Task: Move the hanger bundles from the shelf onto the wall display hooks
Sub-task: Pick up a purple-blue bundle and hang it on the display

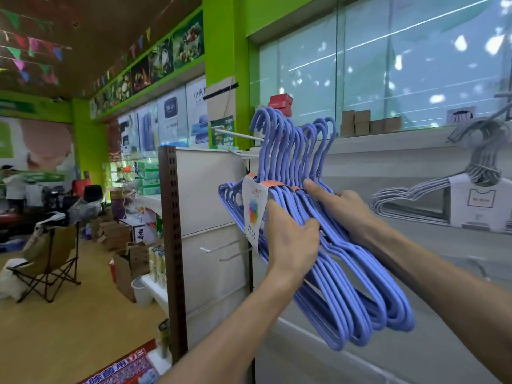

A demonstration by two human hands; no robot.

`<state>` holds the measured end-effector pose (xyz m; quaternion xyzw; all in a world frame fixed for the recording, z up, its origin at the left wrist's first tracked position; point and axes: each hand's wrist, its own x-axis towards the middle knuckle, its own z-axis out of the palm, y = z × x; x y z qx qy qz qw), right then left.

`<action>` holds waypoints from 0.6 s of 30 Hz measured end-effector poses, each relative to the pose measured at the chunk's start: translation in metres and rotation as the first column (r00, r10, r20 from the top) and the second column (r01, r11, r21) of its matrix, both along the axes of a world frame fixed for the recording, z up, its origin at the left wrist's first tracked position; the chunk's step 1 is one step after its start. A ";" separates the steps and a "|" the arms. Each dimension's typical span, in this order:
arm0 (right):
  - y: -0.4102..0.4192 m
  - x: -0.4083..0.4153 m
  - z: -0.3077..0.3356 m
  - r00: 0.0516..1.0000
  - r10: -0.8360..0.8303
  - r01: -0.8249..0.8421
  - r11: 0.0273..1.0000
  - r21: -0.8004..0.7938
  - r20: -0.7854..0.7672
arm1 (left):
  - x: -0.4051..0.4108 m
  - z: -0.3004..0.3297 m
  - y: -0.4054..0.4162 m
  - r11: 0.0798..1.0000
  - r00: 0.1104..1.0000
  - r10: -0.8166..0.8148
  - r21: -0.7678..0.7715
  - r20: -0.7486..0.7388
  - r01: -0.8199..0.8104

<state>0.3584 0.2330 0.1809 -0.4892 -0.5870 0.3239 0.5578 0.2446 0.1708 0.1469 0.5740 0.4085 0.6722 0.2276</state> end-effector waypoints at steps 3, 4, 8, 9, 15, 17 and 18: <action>0.016 -0.001 0.018 0.999 -0.030 0.030 1.000 -0.004 0.035 | -0.004 0.012 0.020 1.000 1.000 -0.015 -0.001 -0.005 0.015; 0.022 0.000 0.025 0.999 -0.034 0.034 0.999 -0.006 0.038 | -0.005 0.017 0.027 1.000 1.000 -0.025 -0.008 -0.002 0.025; 0.042 0.000 0.048 0.999 -0.034 0.034 0.999 -0.014 0.042 | -0.003 0.037 0.053 0.998 0.998 -0.057 -0.041 0.023 0.058; 0.047 0.000 0.052 0.999 -0.030 0.030 0.999 -0.020 0.035 | -0.002 0.041 0.059 0.997 0.998 -0.058 -0.042 0.024 0.059; 0.071 0.000 0.065 0.999 0.008 -0.006 0.999 -0.044 0.046 | 0.001 0.054 0.085 0.997 0.999 -0.025 -0.066 0.039 0.027; 0.078 -0.001 0.069 0.999 0.014 -0.012 0.999 -0.045 0.050 | 0.001 0.057 0.091 0.997 0.998 -0.027 -0.067 0.050 0.030; 0.080 -0.001 0.070 0.998 0.020 -0.018 0.999 -0.044 0.051 | 0.001 0.058 0.094 0.997 0.998 -0.029 -0.071 0.064 0.034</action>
